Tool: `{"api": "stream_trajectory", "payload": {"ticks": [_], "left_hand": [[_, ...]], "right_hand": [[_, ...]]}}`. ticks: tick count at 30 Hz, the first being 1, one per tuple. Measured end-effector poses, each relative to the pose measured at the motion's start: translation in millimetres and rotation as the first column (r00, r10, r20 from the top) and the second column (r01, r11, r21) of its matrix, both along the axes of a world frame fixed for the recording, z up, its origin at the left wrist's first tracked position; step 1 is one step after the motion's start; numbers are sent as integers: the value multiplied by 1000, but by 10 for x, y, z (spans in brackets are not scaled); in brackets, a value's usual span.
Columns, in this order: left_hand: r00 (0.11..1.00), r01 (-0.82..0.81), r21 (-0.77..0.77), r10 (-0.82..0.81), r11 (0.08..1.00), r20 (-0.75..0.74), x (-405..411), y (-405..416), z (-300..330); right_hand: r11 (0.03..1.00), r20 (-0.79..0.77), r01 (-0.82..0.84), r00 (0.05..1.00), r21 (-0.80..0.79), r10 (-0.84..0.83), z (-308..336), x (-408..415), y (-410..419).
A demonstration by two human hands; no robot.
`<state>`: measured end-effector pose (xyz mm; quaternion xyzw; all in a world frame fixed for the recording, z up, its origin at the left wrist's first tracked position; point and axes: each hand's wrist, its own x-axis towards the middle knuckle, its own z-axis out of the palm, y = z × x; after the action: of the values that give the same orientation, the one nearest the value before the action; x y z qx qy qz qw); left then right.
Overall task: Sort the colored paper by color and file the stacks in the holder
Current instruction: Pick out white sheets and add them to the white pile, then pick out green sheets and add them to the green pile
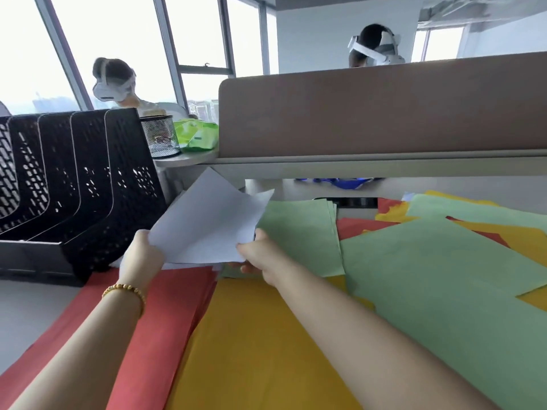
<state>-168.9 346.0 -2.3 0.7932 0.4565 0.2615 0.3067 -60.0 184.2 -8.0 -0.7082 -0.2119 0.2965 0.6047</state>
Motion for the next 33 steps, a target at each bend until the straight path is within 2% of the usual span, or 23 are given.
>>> {"api": "stream_trajectory", "payload": {"ticks": [2, 5, 9, 12, 17, 20, 22, 26, 29, 33], "left_hand": [[999, -37, 27, 37, 999, -19, -38, 56, -11], [999, -15, 152, 22, 988, -47, -71, 129, -45], [962, 38, 328, 55, 944, -269, -85, 222, -79], [919, 52, 348, 91, 936, -383, -63, 287, -98], [849, 123, 363, 92, 924, -521, -57, 301, -125], [824, 224, 419, 59, 880, -564, -9, 194, -95], [829, 287, 444, 12, 849, -560, 63, 55, -43], [823, 414, 382, -160, 826, -545, 273, -452, 92], [818, 505, 353, -305, 788, -488, 453, -997, 147], [760, 635, 276, -520, 722, -389, 671, -1805, 125]], "right_hand": [[1000, 13, 6, 1000, 4, -6, -15, -22, 143], [999, 38, 21, 999, -26, -20, -43, -50, 316], [981, 256, 38, 967, -189, 12, -77, -13, 467], [968, 385, 53, 922, -245, 47, -93, 6, 514], [934, 549, -4, 808, -358, 213, -116, 8, 416], [817, 628, 48, 666, -575, 403, -149, 68, 365], [783, 634, 52, 620, -620, 462, -131, 86, 274], [852, 756, 142, 549, -505, 356, -69, 188, -228], [878, 814, 259, 541, -403, 214, -69, 325, -874], [833, 832, 438, 553, -338, 46, -59, 423, -1864]]}}
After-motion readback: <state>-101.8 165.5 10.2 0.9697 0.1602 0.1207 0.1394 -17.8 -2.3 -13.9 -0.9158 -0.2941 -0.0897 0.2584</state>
